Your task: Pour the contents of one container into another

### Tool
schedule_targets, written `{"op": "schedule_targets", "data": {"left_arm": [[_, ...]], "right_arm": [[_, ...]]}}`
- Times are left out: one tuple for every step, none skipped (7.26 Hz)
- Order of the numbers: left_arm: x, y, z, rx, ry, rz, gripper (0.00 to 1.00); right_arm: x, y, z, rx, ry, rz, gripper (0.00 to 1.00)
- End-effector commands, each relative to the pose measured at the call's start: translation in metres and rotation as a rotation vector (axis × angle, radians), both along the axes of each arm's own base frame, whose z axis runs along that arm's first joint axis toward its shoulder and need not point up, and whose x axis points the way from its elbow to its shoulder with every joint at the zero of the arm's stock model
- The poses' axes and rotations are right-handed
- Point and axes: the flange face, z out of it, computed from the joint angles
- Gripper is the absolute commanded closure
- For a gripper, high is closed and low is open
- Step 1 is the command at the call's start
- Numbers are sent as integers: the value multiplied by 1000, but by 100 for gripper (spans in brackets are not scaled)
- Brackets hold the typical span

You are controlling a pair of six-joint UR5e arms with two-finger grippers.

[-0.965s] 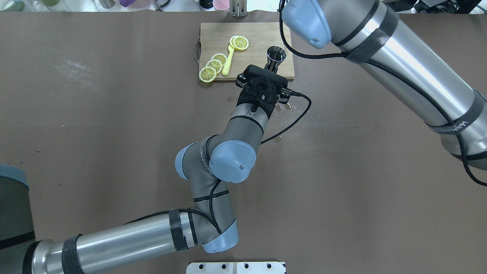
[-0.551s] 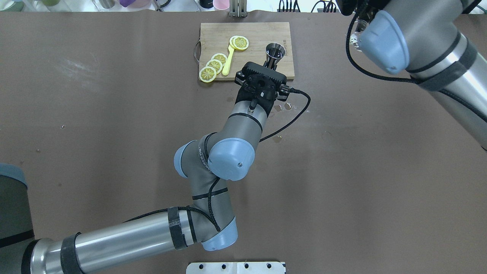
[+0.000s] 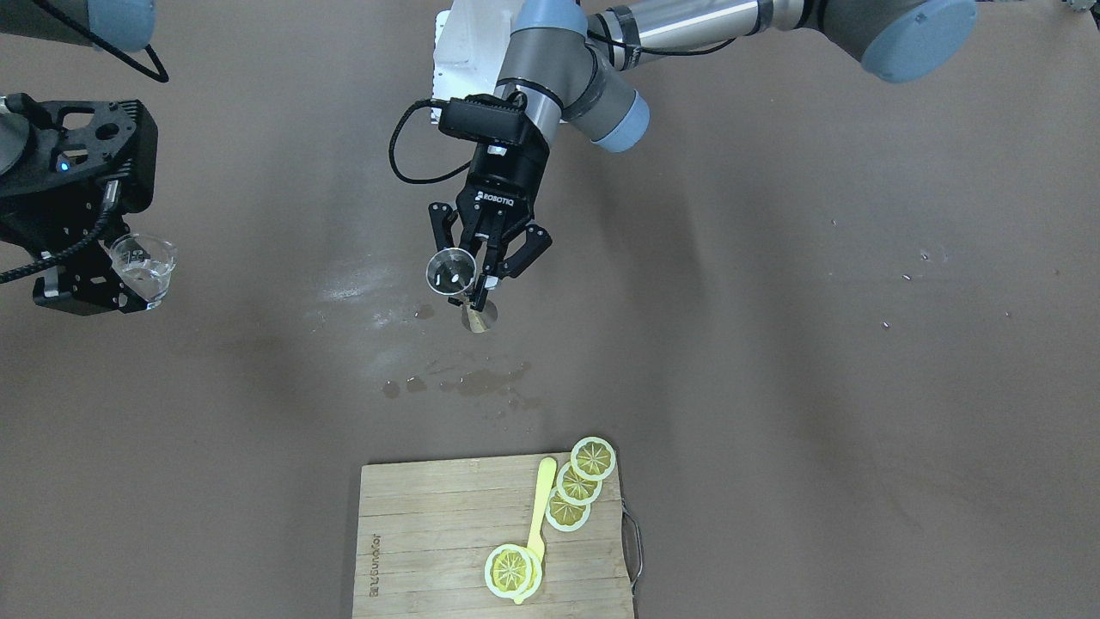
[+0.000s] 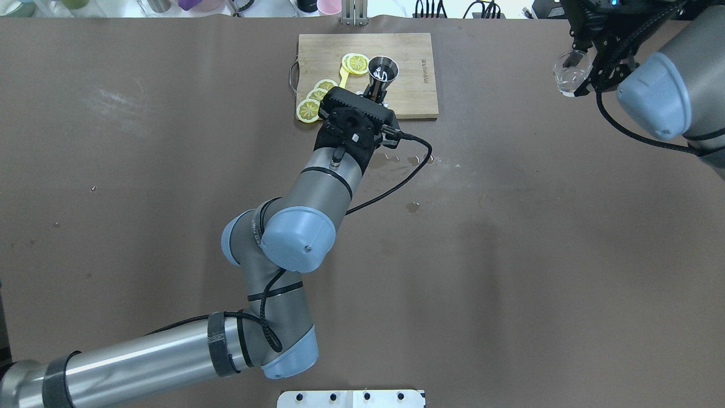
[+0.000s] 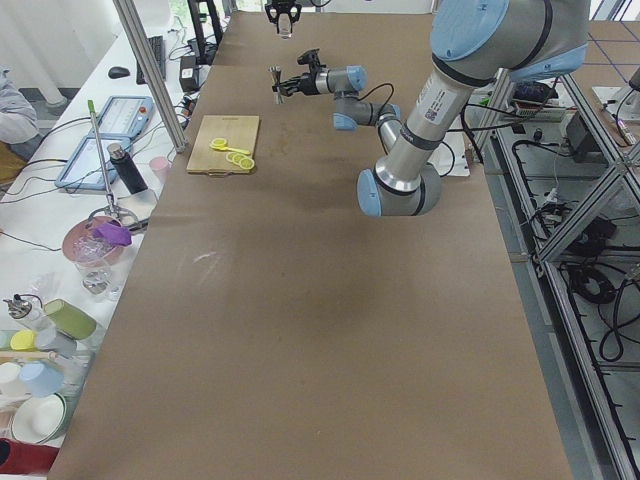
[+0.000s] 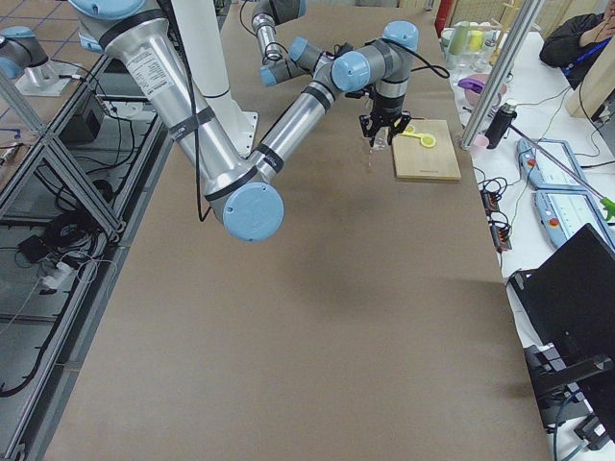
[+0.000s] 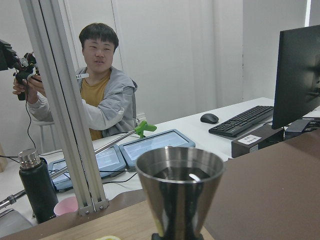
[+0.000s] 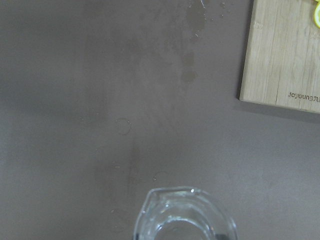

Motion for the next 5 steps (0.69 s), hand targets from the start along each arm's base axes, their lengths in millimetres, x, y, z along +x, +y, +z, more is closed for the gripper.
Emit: {"op": "schedule_targets", "data": {"left_arm": [[-24,-12,32,-3,-35,-25,100],[-33,-19,54,-11,-53,-23,100],[-53,-12,87,-2,-32,-2,100],[-79,-5,108,4,-20,-5,100],[-105,-3,122,4,-22,4,100]], "right_arm": [[7,1,27,-14,-25,-4,100],[9,-2,46,-14,-40,-2,100],[21,-8,79,-28,-96,0,100],[38,-9,111,-51,-144,5,100],[49,-8,139,-59,-183,6,100]]}}
